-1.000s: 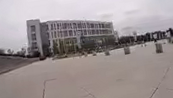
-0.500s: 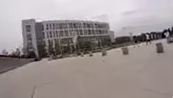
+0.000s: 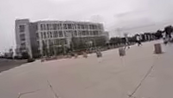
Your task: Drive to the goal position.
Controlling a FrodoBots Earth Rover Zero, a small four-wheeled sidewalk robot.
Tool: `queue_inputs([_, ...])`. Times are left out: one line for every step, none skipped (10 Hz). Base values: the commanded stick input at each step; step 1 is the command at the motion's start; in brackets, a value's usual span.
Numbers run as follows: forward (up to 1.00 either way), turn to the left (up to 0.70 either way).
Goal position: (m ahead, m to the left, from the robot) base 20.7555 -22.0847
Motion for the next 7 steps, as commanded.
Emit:
queue_inputs([0.7,0.01])
queue_inputs([0.7,0.01])
queue_inputs([0.7,0.01])
queue_inputs([0.7,0.01])
queue_inputs([0.7,0.01])
queue_inputs([0.7,0.01])
queue_inputs([0.7,0.01])
